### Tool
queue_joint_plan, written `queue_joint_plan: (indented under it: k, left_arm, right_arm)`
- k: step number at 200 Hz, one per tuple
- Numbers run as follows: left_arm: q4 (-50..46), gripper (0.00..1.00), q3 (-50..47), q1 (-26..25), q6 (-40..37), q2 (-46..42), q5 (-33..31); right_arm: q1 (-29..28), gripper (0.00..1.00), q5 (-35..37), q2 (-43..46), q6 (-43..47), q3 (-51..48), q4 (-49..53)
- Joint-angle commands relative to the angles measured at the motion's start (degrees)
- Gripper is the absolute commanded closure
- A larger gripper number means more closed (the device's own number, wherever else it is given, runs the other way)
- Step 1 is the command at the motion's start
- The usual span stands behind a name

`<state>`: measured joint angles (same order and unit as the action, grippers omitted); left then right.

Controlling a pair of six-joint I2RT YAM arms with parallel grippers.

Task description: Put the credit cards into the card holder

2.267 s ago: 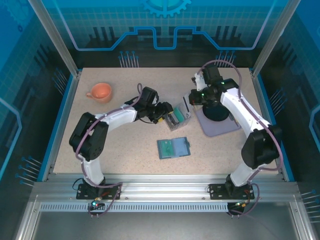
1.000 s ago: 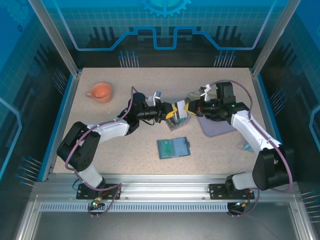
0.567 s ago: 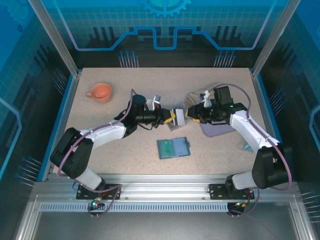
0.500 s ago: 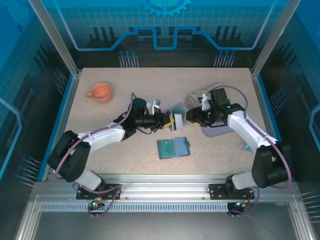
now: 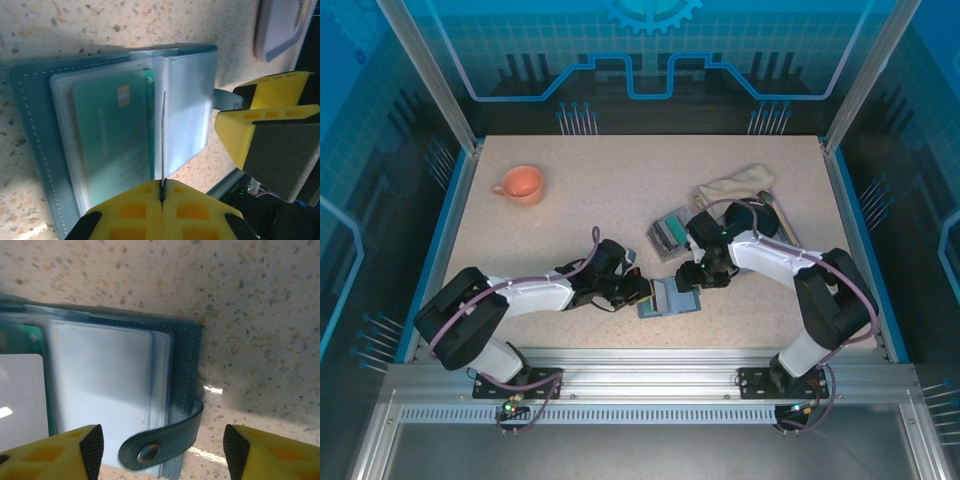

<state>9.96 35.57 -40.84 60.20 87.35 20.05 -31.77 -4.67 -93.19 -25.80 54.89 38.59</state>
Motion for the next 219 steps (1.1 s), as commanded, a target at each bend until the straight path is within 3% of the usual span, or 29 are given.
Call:
queue_joint_plan:
  k: [1,47,128,219]
  left_arm:
    - [1.43,1.0,-0.24,-0.33,-0.43,1.51,-2.41]
    - [3.41,1.0,-0.13,-0.21,-2.06,2.84,-2.83]
    - [15.85,1.0,-3.24,-0.29,-0.14,7.22,-1.51]
    - [13.31,1.0,-4.37,-0.25,0.13,0.99,-4.22]
  right_arm:
    - [-0.48,0.38,1.46,-1.38,0.14,-0.95,-0.51]
    - [1.51,0.59,-0.52,-1.85,0.84,-2.0,-2.86]
    - [5.97,0.86,-6.98,-2.87,1.19,-5.64,-7.0]
    - [7.56,0.93,-7.94,-2.85,0.86,-5.75,-7.45]
